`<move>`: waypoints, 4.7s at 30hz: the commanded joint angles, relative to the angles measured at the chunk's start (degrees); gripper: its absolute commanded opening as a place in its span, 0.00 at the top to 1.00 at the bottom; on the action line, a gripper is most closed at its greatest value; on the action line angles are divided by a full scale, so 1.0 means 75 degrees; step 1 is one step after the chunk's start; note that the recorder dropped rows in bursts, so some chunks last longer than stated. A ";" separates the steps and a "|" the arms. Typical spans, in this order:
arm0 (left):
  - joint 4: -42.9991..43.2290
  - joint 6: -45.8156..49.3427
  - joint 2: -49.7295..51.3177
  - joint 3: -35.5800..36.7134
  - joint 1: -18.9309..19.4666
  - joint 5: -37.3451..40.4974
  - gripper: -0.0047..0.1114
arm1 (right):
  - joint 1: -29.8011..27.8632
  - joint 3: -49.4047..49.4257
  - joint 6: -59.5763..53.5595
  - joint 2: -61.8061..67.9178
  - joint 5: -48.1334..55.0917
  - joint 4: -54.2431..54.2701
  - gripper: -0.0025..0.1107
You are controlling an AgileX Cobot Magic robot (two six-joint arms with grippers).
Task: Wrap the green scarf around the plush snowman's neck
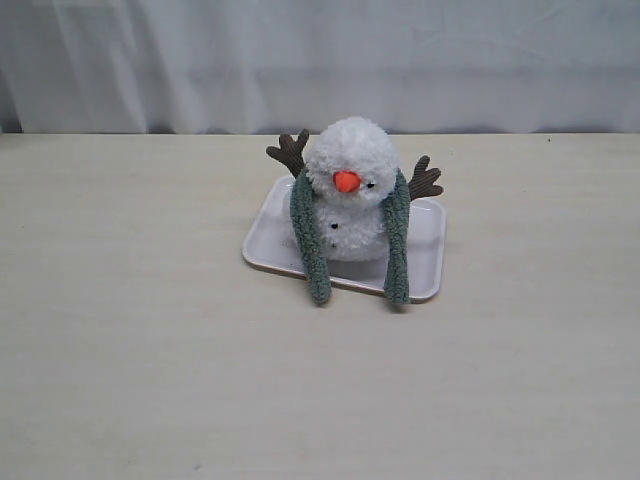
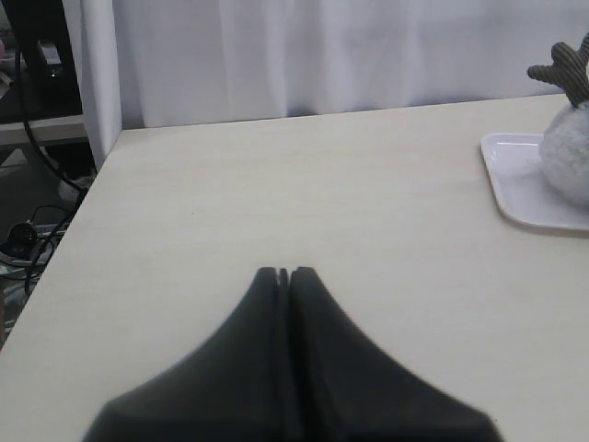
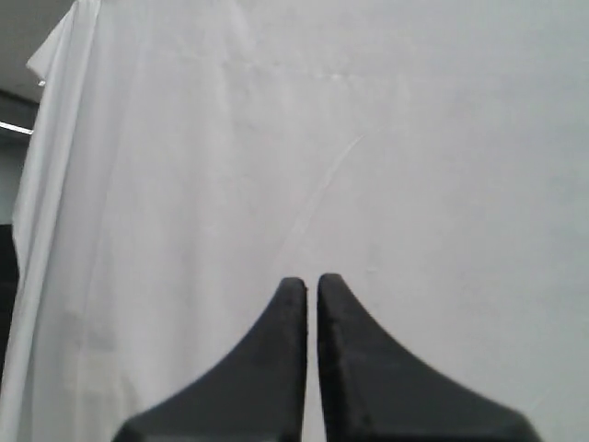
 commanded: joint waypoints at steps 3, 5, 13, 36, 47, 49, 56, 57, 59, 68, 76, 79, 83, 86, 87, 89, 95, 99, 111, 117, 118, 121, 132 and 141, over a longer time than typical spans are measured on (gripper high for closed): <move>-0.0020 -0.0019 -0.0016 0.0012 0.0008 -0.0091 0.96 | 0.0002 0.0035 0.4382 -0.0396 -0.0745 -0.4089 0.94; -0.0020 -0.0019 -0.0016 0.0012 0.0008 -0.0091 0.96 | 0.0002 0.0035 0.4382 -0.0418 -0.1178 -0.4073 0.94; -0.0020 -0.0019 -0.0016 0.0012 0.0008 -0.0106 0.96 | -0.0015 0.0035 0.4382 -0.0418 -0.2228 -0.4022 0.94; -0.0020 -0.0019 -0.0016 0.0012 0.0008 -0.0106 0.96 | -0.0735 0.2016 0.4151 -0.0936 -0.4809 -0.4489 0.94; -0.0020 -0.0019 -0.0016 0.0012 0.0008 -0.0103 0.96 | -0.1814 0.2016 0.4182 -0.0936 -0.3814 -0.4874 0.94; -0.0020 -0.0019 -0.0016 0.0012 0.0008 -0.0103 0.96 | -0.1814 0.2016 0.4270 -0.0936 -0.3652 -0.5317 0.94; -0.0020 -0.0019 -0.0016 0.0012 0.0008 -0.0103 0.96 | -0.1784 0.2298 0.4369 -0.0936 -0.3527 -0.5493 0.94; -0.0020 -0.0019 -0.0016 0.0012 0.0008 -0.0103 0.96 | -0.1784 0.2417 0.4369 -0.0936 -0.3531 -0.5493 0.94; -0.0020 -0.0019 -0.0016 0.0012 0.0008 -0.0103 0.96 | -0.1784 0.2674 0.4369 -0.0936 -0.3544 -0.5478 0.94; -0.0020 -0.0019 -0.0016 0.0012 0.0008 -0.0103 0.96 | -0.1784 0.3953 0.4385 -0.0936 -0.3544 -0.5269 0.94; -0.0020 -0.0019 -0.0016 0.0012 0.0008 -0.0103 0.96 | -0.1784 0.4724 0.4385 -0.0936 -0.3544 -0.5264 0.94; -0.0020 -0.0019 -0.0016 0.0012 0.0008 -0.0103 0.96 | -0.1784 0.4724 0.4385 -0.0936 -0.3317 -0.5264 0.94; -0.0020 -0.0019 -0.0016 0.0012 0.0008 -0.0103 0.96 | -0.1784 0.4724 0.4385 -0.0936 -0.3188 -0.5264 0.94; -0.0020 -0.0019 -0.0016 0.0012 0.0008 -0.0103 0.96 | -0.1784 0.4724 0.4385 -0.0936 -0.2680 -0.5264 0.94; -0.0020 -0.0019 -0.0016 0.0012 0.0008 -0.0103 0.96 | -0.1784 0.4724 0.4385 -0.0936 -0.2459 -0.5264 0.94; -0.0020 -0.0019 -0.0016 0.0012 0.0008 -0.0103 0.96 | -0.1784 0.4724 0.4385 -0.0936 -0.2131 -0.5264 0.94; -0.0020 -0.0019 -0.0016 0.0012 0.0008 -0.0103 0.96 | -0.1784 0.4724 0.4385 -0.0936 -0.1654 -0.5264 0.94; -0.0020 -0.0019 -0.0016 0.0012 0.0008 -0.0103 0.96 | -0.1784 0.4724 0.4335 -0.0936 -0.1352 -0.5264 0.94; -0.0020 -0.0019 -0.0016 0.0012 0.0008 -0.0103 0.96 | -0.1784 0.4724 0.3288 -0.0936 -0.1082 -0.4336 0.94; -0.0020 -0.0019 -0.0016 0.0012 0.0008 -0.0103 0.96 | -0.1784 0.4724 0.2267 -0.0936 -0.0741 -0.3268 0.94; -0.0020 -0.0019 -0.0016 0.0012 0.0008 -0.0103 0.96 | -0.1784 0.4724 0.2011 -0.0936 -0.0671 -0.2963 0.94; -0.0020 -0.0019 -0.0016 0.0012 0.0008 -0.0103 0.96 | -0.1784 0.4724 0.1630 -0.0936 -0.0518 -0.2647 0.94; -0.0020 -0.0019 -0.0016 0.0012 0.0008 -0.0103 0.96 | -0.1784 0.4724 0.2796 -0.0936 0.0370 -0.3436 0.94; -0.0020 -0.0019 -0.0016 0.0012 0.0008 -0.0103 0.96 | -0.1784 0.4724 0.2777 -0.0936 0.1291 -0.3436 0.94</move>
